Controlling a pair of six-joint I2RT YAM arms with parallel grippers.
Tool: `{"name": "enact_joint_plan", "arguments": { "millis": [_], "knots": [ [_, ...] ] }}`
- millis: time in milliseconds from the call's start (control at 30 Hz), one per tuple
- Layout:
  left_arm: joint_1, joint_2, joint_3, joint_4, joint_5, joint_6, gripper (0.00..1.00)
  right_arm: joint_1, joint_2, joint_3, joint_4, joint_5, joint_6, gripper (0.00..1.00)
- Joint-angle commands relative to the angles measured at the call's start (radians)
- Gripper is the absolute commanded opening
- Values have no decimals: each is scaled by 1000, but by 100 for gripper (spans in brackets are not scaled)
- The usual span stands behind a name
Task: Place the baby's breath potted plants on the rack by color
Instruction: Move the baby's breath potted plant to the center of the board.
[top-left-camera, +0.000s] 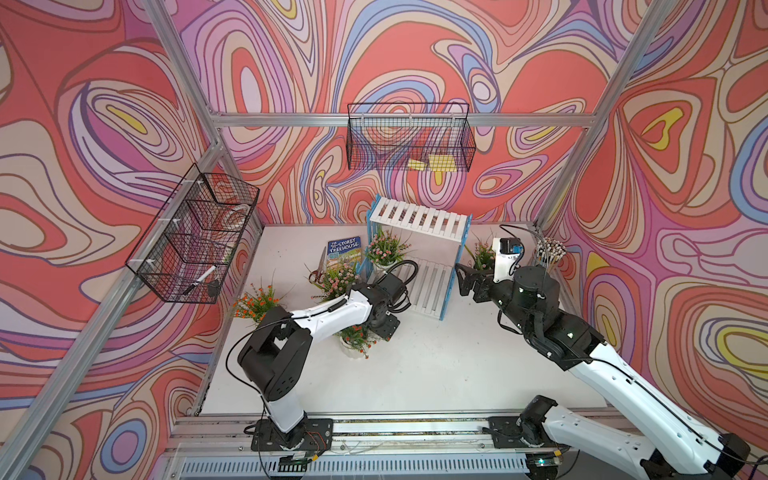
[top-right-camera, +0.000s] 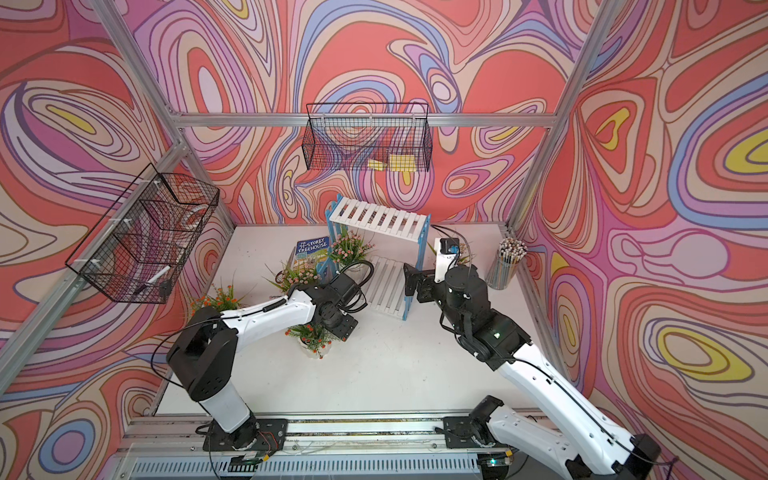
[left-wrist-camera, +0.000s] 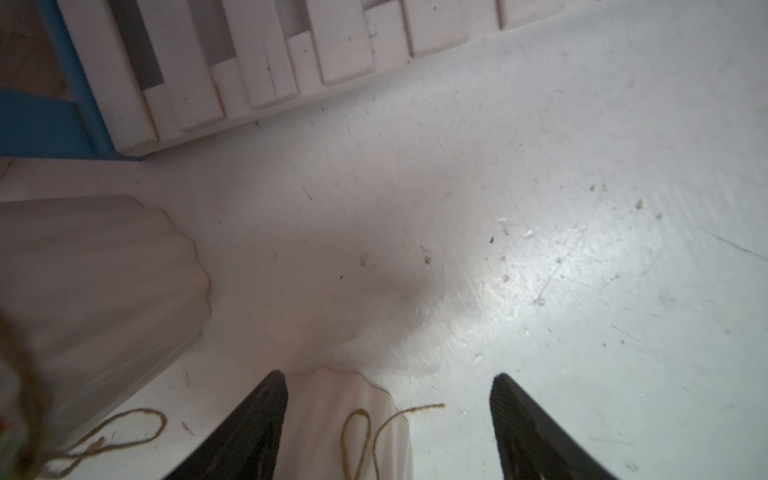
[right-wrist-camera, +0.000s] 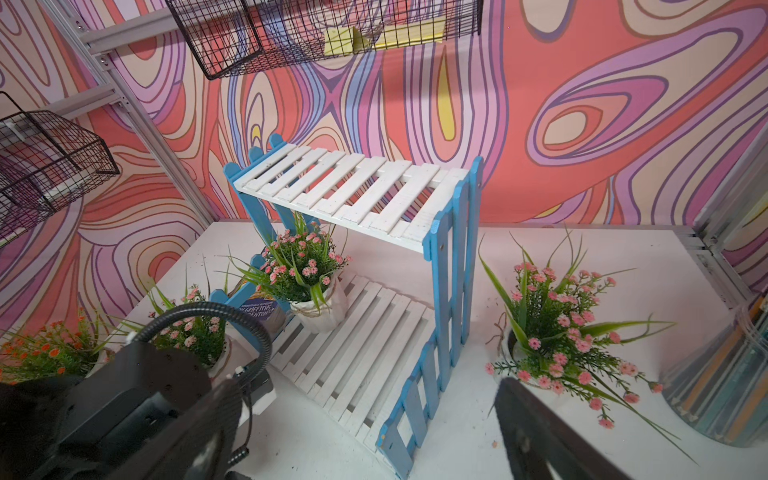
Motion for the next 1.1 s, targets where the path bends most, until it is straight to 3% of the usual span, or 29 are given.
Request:
{"name": "enact_joint_plan", "arguments": {
  "millis": [0,300,500,633,833,1067],
  "knots": [
    [-6,-101,-20,127,26,4,81,-6,-2,-6,17,27,-21,98],
    [-34,-284,26,302,101,22,85,-70,-4,26,-33,76,12,98],
    [-191,-319,107,243,40,57,85,-227,28,55,-98,21,106,98],
    [-290,-324,113,258,21,44,84,-373,104,93,-113,-104,176,98],
    [-412,-249,129,321,-1,32,84,-608,390,277,-110,-336,248,98],
    [-486,-165,136,412,20,8,84,-716,787,591,-98,-487,215,98]
  ]
}}
